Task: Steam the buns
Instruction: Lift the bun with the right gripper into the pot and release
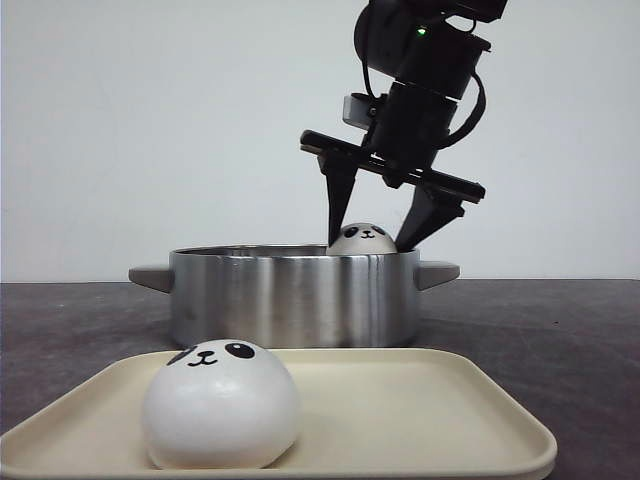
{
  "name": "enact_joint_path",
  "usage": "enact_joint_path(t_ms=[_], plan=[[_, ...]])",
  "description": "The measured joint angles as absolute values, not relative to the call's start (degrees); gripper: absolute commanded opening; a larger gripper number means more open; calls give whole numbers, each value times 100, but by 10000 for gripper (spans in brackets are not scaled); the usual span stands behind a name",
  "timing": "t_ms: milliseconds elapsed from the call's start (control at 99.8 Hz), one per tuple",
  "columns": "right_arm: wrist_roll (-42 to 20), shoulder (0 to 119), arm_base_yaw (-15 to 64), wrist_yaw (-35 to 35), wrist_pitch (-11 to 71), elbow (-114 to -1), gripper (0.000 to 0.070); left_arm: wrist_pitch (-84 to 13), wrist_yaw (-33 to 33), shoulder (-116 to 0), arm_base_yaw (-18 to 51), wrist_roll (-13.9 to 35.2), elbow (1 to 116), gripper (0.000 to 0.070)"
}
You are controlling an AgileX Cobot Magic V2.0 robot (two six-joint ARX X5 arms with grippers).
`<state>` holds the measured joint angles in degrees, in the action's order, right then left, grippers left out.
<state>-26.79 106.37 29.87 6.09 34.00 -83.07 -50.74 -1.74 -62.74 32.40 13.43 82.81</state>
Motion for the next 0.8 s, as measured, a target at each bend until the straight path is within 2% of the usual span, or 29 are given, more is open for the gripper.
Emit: enact_joint_path(t_ms=[80,220,521,551,581,611,661,701,801], plan=[[-2672,10637,2947,646,3367,-8307,444,-5140,-174,-6335,3286,1341,8281,556],[-2617,10637,2895,760,3358,-8307,556,-5234,-174,-6392,3363,1302,8281,556],[-2539,10637,2893,823,3352,-8311,541,-5343,-176,-6412,3479,1302,8281,556],[-2532,10637,2893,838,3354,-8315,504,-5380,-176,-6412,3483,1302,8281,556],[-2530,10637,2884,882,3369,-8331,413,-5406,-176,-6412,3503,1302,8272,556],[-2526,10634,2871,961,3415,-8359,275,-5426,-176,-6412,3529,1304,8252,556],[-2477,10626,2832,1164,3548,-8423,0,-5446,-178,-6410,3594,1306,8165,556],[-2401,10593,2803,1330,3642,-8477,20,-5443,-187,-6403,3671,1306,8031,556],[-2233,10245,2792,1363,3774,-8552,17,-5393,-220,-6403,3918,1417,7476,556]])
